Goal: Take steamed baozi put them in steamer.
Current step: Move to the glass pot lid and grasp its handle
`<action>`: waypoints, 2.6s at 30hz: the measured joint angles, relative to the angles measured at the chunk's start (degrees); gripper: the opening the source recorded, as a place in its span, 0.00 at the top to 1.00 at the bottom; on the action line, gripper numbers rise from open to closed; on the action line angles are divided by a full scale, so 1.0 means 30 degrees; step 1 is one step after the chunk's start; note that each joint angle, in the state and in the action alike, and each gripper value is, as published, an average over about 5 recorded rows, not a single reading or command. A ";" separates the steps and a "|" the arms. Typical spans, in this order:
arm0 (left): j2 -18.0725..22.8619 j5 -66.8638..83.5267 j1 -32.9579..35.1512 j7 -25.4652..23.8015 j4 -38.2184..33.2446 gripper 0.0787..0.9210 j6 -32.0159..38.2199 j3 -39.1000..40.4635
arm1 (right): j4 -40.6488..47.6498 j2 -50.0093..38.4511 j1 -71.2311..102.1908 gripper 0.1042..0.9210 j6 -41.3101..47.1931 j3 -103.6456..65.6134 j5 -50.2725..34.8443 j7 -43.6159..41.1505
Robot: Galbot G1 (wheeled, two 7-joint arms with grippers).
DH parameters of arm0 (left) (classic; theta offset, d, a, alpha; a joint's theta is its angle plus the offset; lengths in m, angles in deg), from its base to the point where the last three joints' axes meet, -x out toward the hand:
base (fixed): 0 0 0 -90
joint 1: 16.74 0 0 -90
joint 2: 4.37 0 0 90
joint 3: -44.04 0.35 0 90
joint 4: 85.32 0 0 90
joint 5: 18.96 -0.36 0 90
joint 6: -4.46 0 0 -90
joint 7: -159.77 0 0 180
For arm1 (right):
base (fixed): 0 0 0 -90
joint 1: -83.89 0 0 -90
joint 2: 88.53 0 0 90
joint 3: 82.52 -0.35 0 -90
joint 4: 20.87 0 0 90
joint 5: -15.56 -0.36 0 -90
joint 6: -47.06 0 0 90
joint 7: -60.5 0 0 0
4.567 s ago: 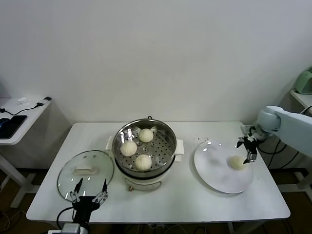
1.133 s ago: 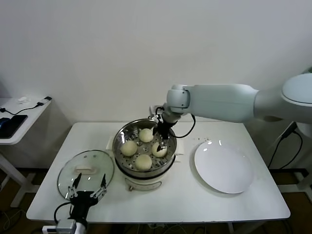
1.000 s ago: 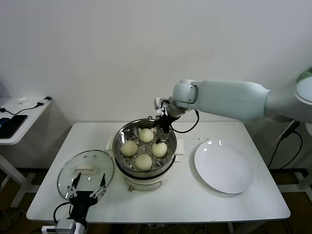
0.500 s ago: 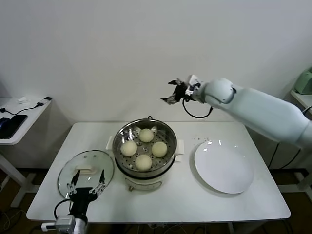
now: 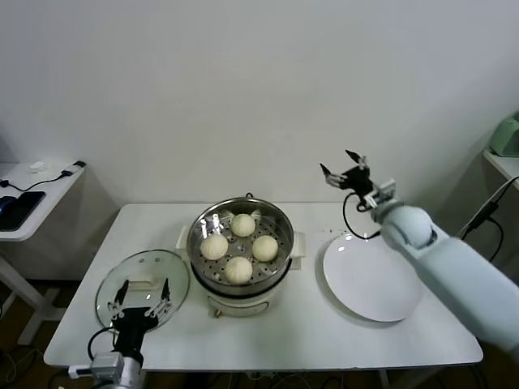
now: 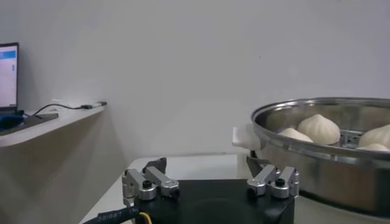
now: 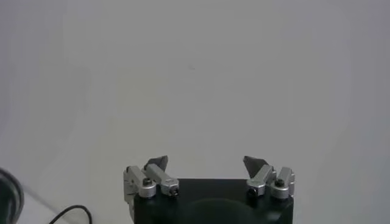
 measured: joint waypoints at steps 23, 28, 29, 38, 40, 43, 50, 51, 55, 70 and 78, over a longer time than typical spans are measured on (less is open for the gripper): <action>-0.0562 -0.2438 -0.0311 0.0807 0.0991 0.12 0.0756 -0.0227 | -0.3115 0.4860 1.4731 0.12 -0.3382 -1.0800 0.2430 -0.0597; -0.1138 -0.5358 -0.0334 0.1505 0.1742 0.12 0.1276 -0.0459 | -0.3204 0.5465 1.5798 0.12 -0.3423 -1.1155 0.2803 -0.0617; -0.1303 -0.6098 -0.0338 0.1670 0.1932 0.12 0.1395 -0.0497 | -0.3205 0.5529 1.5937 0.12 -0.3415 -1.1196 0.2885 -0.0617; -0.2879 -1.4103 -0.0770 0.3253 0.4588 0.12 0.2104 -0.0463 | -0.3202 0.5904 1.6832 0.12 -0.3238 -1.1368 0.3738 -0.0662; -0.3151 -1.5855 -0.0979 0.3605 0.5334 0.12 0.2185 -0.0416 | -0.3242 0.5972 1.7000 0.12 -0.3212 -1.1396 0.3891 -0.0671; -0.3498 -1.8220 -0.1324 0.4049 0.6412 0.12 0.2263 -0.0374 | -0.3326 0.6073 1.7209 0.12 -0.3188 -1.1423 0.4089 -0.0677; -0.4172 -2.1839 -0.2324 0.4742 0.8764 0.12 0.2475 -0.0379 | -0.3516 0.6227 1.7562 0.12 -0.3168 -1.1442 0.4449 -0.0657; -0.4251 -2.2167 -0.2474 0.4819 0.9070 0.12 0.2503 -0.0367 | -0.3531 0.6247 1.7594 0.12 -0.3167 -1.1442 0.4486 -0.0644; -0.4441 -2.3313 -0.3089 0.5043 1.0178 0.12 0.2537 -0.0268 | -0.3572 0.6357 1.7666 0.12 -0.3147 -1.1408 0.4625 -0.0569; -0.4362 -2.5526 -0.5646 0.5221 1.2939 0.12 0.1887 0.0291 | -0.3606 0.6685 1.8054 0.12 -0.3179 -1.1659 0.4938 -0.0531; -0.4319 -2.5847 -0.6809 0.5156 1.3865 0.12 0.1442 0.0617 | -0.3591 0.6890 1.8205 0.12 -0.3237 -1.1650 0.5115 -0.0547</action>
